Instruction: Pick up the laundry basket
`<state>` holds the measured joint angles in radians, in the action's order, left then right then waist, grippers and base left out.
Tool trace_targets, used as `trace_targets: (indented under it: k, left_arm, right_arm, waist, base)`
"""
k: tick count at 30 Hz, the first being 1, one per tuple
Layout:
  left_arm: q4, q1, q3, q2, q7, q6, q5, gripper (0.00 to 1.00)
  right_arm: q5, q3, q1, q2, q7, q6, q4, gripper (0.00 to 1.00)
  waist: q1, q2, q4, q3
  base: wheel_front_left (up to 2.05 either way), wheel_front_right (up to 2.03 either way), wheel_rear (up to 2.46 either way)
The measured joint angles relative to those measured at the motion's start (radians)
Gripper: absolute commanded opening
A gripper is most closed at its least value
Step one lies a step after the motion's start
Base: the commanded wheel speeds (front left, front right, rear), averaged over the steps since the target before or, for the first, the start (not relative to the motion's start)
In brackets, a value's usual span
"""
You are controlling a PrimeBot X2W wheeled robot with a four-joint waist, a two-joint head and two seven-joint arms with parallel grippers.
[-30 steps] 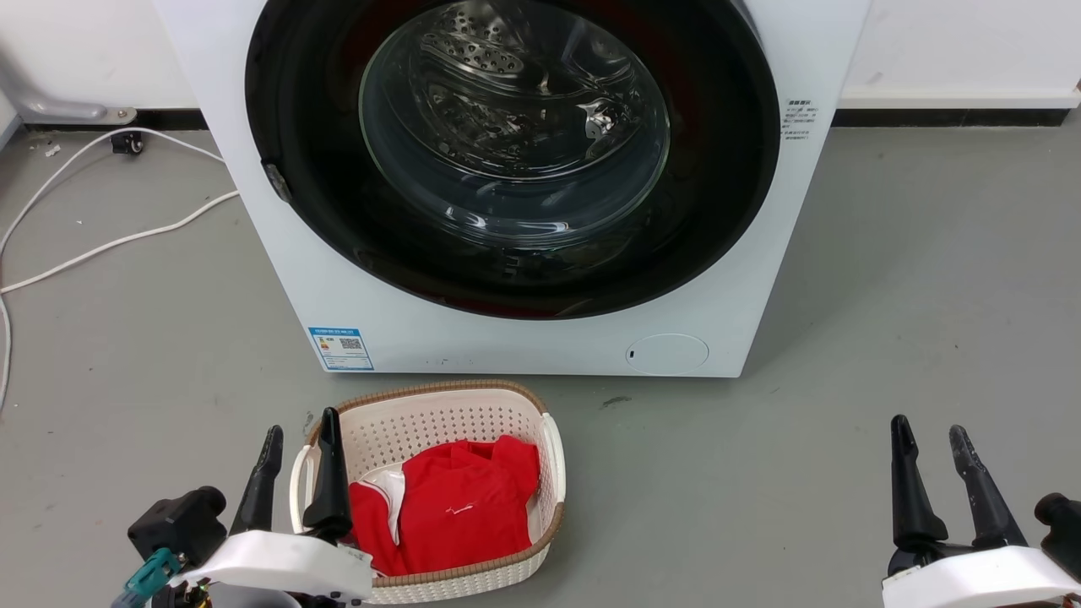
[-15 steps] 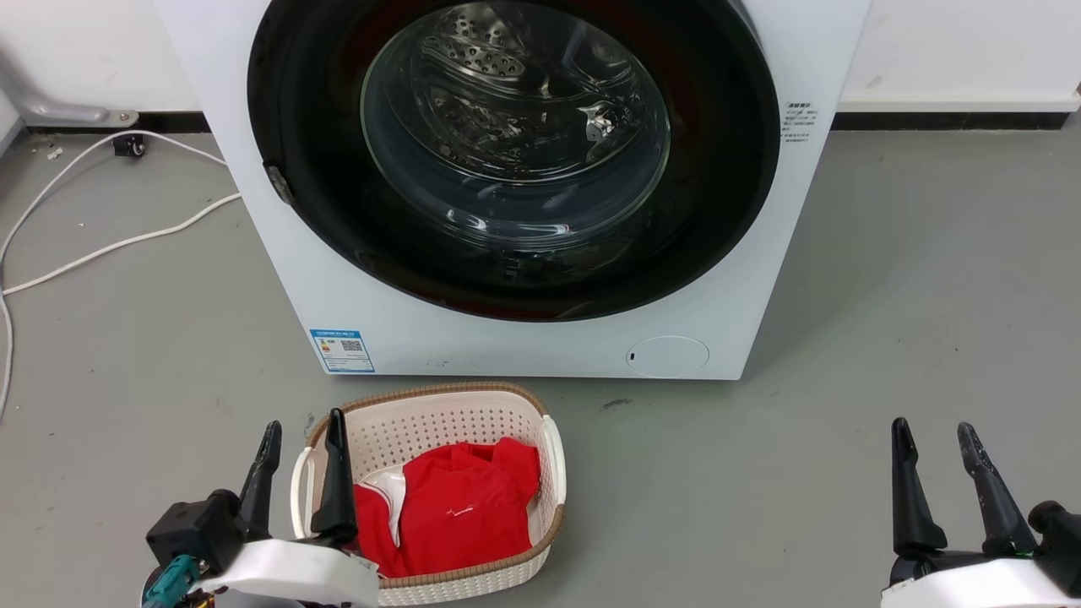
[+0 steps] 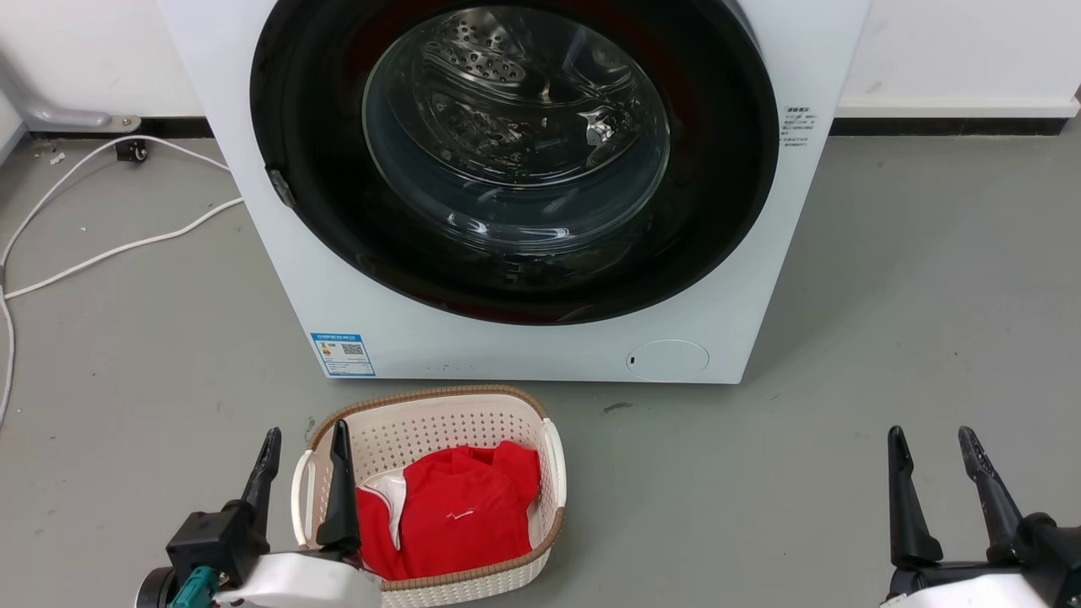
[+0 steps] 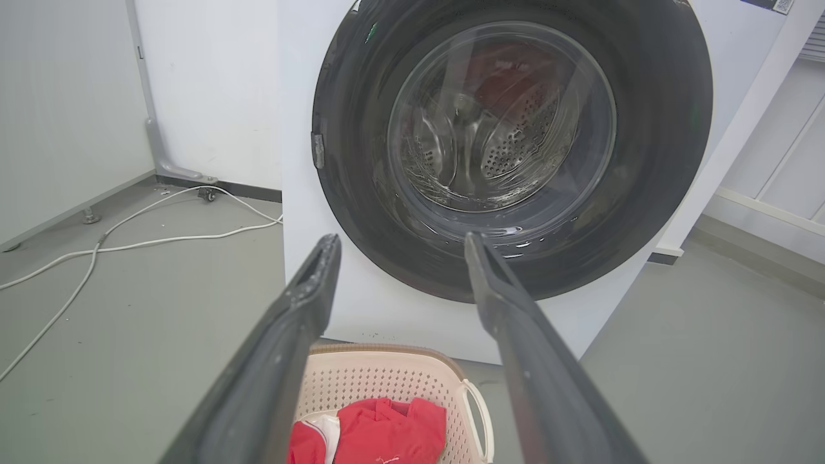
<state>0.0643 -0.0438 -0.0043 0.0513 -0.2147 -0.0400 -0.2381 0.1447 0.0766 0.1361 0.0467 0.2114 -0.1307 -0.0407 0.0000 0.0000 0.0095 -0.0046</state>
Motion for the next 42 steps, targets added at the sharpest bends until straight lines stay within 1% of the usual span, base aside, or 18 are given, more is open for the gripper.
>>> trace_targets:
  k: [11,18,27,42]
  left_arm:
    - [0.014,-0.011,0.002,-0.001,-0.019,-0.003,0.074,1.0]
    - [0.021,-0.016,0.0,-0.001,-0.032,-0.004,0.107,1.0]
    - [0.022,-0.024,-0.003,-0.001,-0.045,0.0,0.162,1.0]
    - [0.033,-0.03,-0.001,-0.001,-0.048,0.001,0.156,1.0]
  right_arm:
    - [-0.057,-0.013,0.017,0.001,0.022,0.0,-0.014,1.0]
    - [-0.068,-0.016,0.03,0.001,0.035,0.0,-0.019,1.0]
    - [-0.121,-0.013,0.041,0.001,0.052,0.0,-0.024,1.0]
    - [-0.118,-0.013,0.045,0.001,0.052,0.0,-0.021,1.0]
  waist:
    - [0.0,0.0,0.002,-0.004]
    - [0.0,0.0,0.001,-0.006]
    - [0.0,0.0,0.002,-0.007]
    - [0.0,0.0,0.004,-0.004]
  base:
    - [0.0,0.0,0.0]
    - [0.0,0.0,0.0]
    - [0.0,0.0,0.0]
    - [0.0,0.0,0.0]
